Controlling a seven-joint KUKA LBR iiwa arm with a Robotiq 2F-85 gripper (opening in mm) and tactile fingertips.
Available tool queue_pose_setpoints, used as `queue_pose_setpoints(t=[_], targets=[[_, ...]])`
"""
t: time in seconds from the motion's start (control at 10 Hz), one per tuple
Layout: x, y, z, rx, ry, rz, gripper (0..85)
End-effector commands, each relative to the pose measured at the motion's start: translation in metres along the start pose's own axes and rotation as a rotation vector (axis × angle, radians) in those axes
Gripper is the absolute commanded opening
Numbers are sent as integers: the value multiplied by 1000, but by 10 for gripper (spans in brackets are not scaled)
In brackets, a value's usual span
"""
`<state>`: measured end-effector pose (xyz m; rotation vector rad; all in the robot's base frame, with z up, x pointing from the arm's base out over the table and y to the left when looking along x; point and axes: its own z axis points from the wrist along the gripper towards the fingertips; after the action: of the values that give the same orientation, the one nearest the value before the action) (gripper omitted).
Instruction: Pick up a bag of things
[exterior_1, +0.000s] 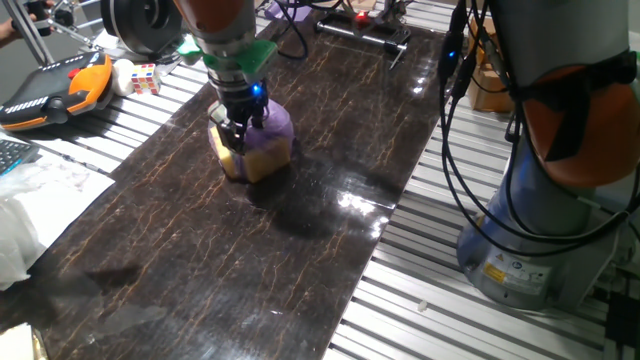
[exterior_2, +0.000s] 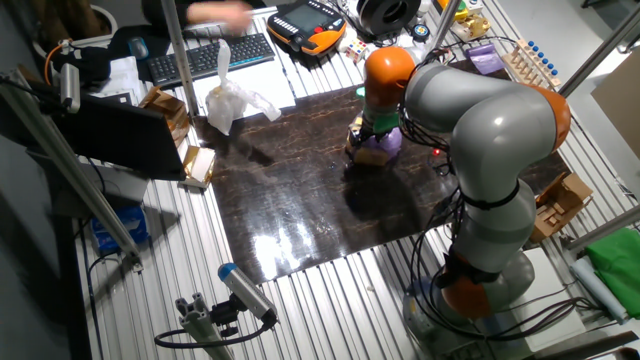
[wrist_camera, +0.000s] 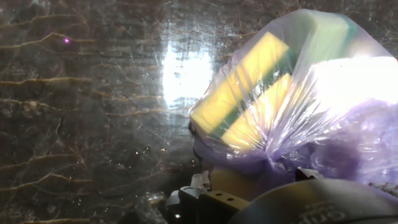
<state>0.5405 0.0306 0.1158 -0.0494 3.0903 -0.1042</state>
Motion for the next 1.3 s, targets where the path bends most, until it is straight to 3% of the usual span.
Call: queue_pose_setpoints(t=[0.0, 0.2, 0.5, 0.8, 0.9, 1.2], targets=[[1, 0, 1, -1, 1, 2, 700], [1, 1, 1, -18, 17, 11, 707], [2, 5, -1, -5, 2, 12, 733], [7, 8, 6, -13, 2, 18, 747], [9, 8, 8, -18, 22, 31, 763], [6, 8, 7, -13, 14, 30, 767]])
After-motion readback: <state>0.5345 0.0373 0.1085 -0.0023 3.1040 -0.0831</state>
